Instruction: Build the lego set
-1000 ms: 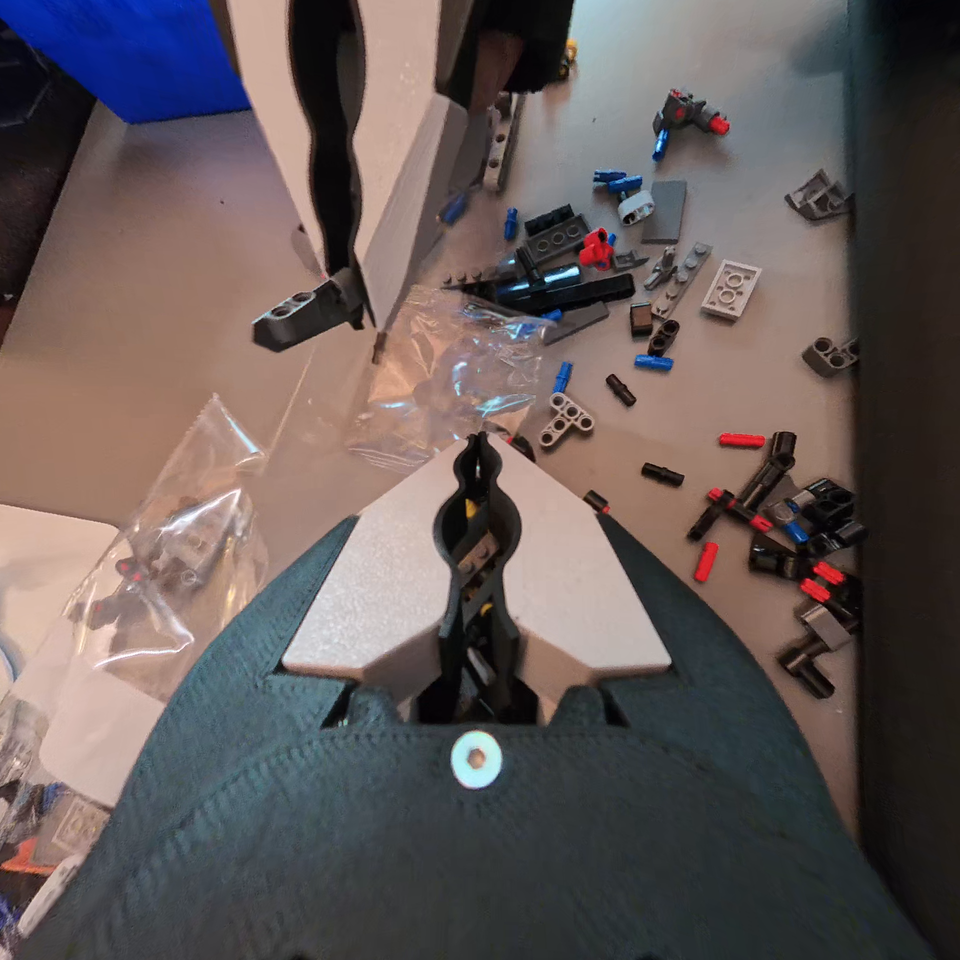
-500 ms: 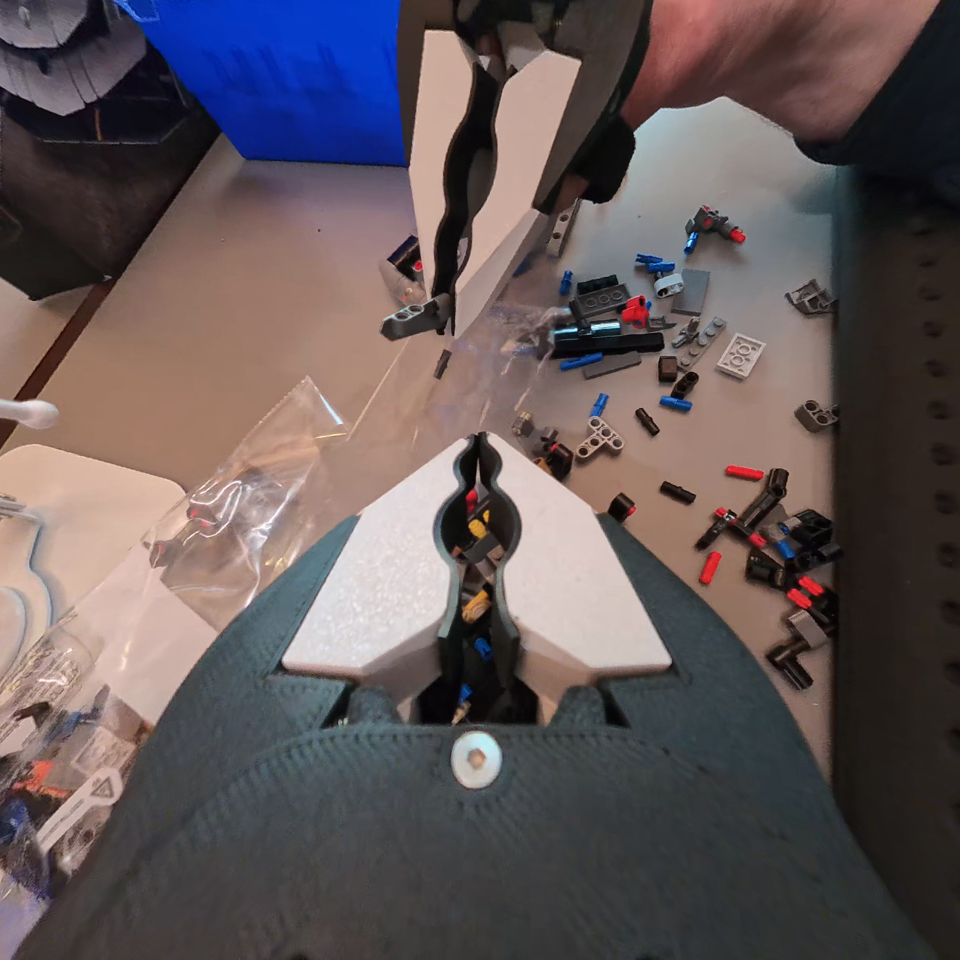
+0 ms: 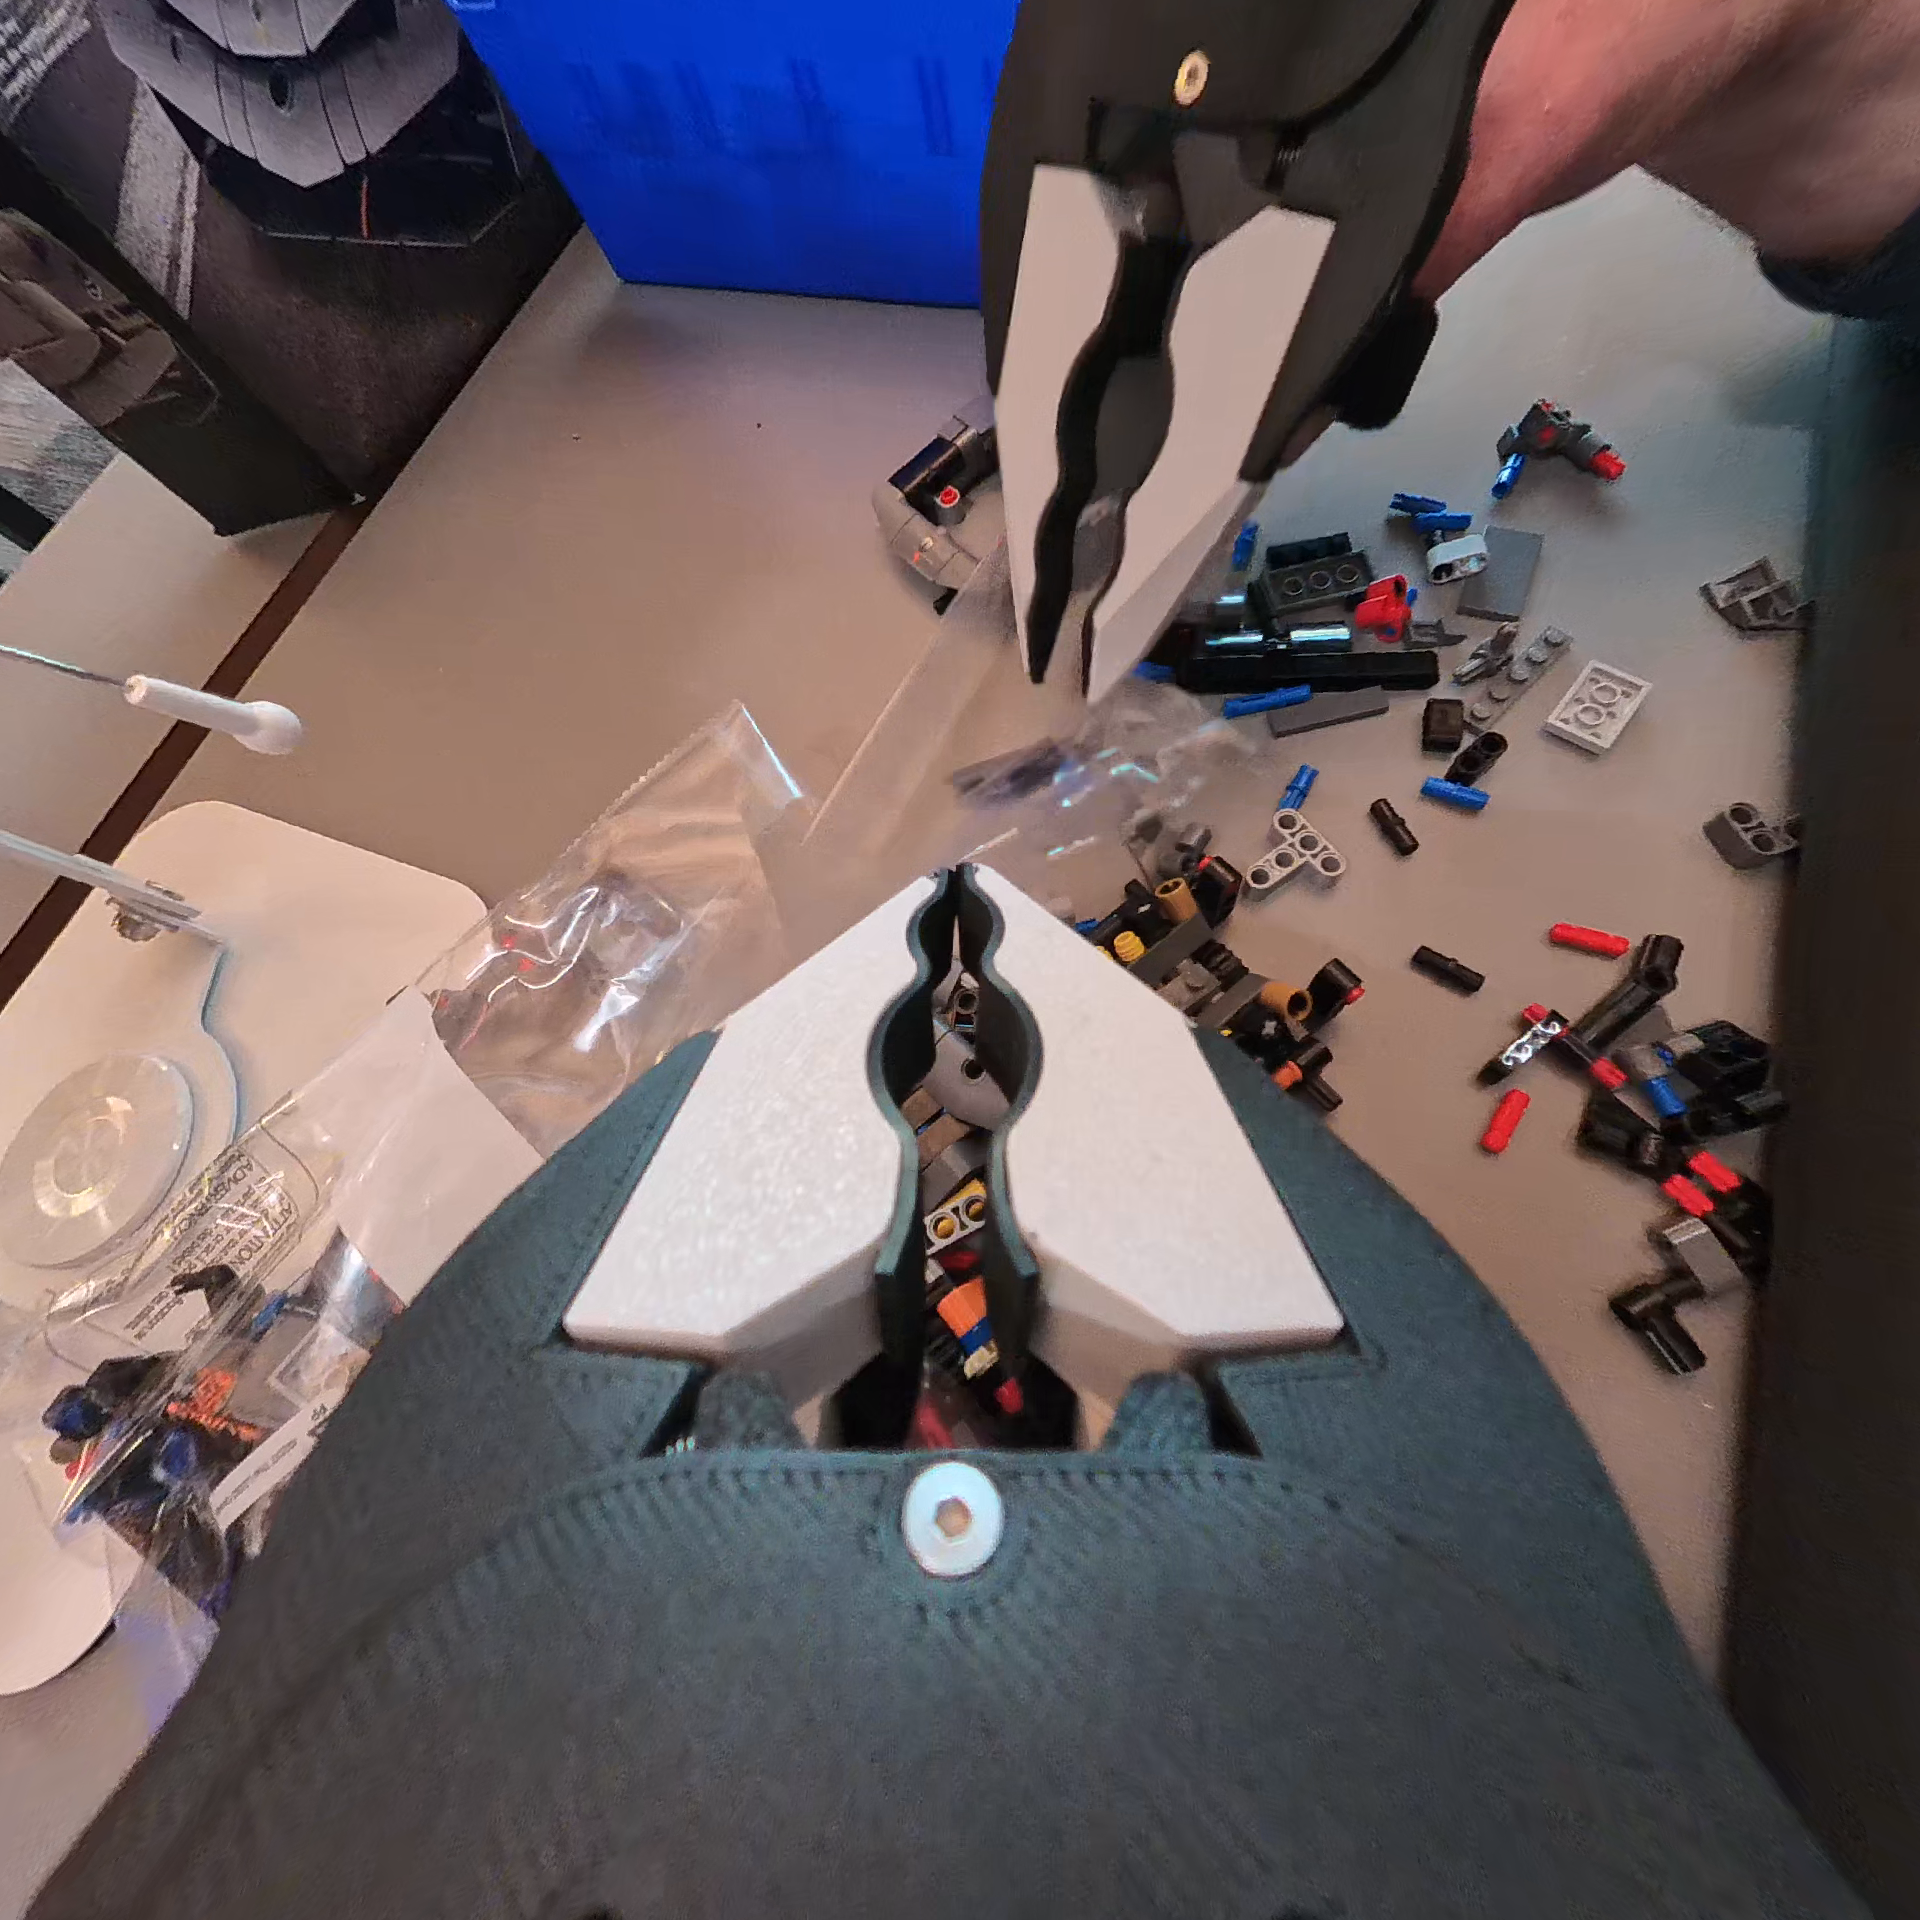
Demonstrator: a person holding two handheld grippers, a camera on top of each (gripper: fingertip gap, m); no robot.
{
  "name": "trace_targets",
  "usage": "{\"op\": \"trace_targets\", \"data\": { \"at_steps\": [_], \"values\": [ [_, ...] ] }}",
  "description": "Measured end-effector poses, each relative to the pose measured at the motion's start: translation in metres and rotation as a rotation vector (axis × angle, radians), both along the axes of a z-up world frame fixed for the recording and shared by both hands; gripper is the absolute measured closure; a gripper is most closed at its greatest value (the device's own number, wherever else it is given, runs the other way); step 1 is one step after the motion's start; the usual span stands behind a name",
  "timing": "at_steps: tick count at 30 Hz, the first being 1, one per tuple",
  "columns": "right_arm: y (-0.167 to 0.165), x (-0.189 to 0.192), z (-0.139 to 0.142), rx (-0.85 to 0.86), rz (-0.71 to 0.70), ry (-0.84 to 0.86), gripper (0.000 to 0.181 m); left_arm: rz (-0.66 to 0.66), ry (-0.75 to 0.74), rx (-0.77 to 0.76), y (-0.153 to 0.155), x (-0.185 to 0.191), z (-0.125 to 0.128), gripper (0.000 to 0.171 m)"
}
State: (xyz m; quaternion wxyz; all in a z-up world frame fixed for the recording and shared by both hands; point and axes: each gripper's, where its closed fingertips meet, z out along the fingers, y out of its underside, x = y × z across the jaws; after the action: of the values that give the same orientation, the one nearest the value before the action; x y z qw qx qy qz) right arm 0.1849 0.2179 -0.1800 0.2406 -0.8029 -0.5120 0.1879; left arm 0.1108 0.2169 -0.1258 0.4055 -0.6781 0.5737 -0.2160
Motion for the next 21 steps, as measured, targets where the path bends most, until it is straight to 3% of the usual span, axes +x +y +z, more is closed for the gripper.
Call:
{"op": "trace_targets", "data": {
  "at_steps": [4,12,21],
  "values": [
    [-0.011,0.0,0.016,0.016,0.061,0.056,0.17,0.003,-0.004,-0.003,0.0,0.0,0.001,0.171],
    [-0.058,-0.011,-0.009,-0.093,0.298,-0.046,0.173,-0.016,0.011,-0.002,-0.004,0.003,-0.002,0.171],
    [-0.068,-0.014,-0.012,-0.116,0.344,-0.068,0.174,-0.022,0.012,-0.009,-0.005,0.004,-0.004,0.171]
  ]
}}
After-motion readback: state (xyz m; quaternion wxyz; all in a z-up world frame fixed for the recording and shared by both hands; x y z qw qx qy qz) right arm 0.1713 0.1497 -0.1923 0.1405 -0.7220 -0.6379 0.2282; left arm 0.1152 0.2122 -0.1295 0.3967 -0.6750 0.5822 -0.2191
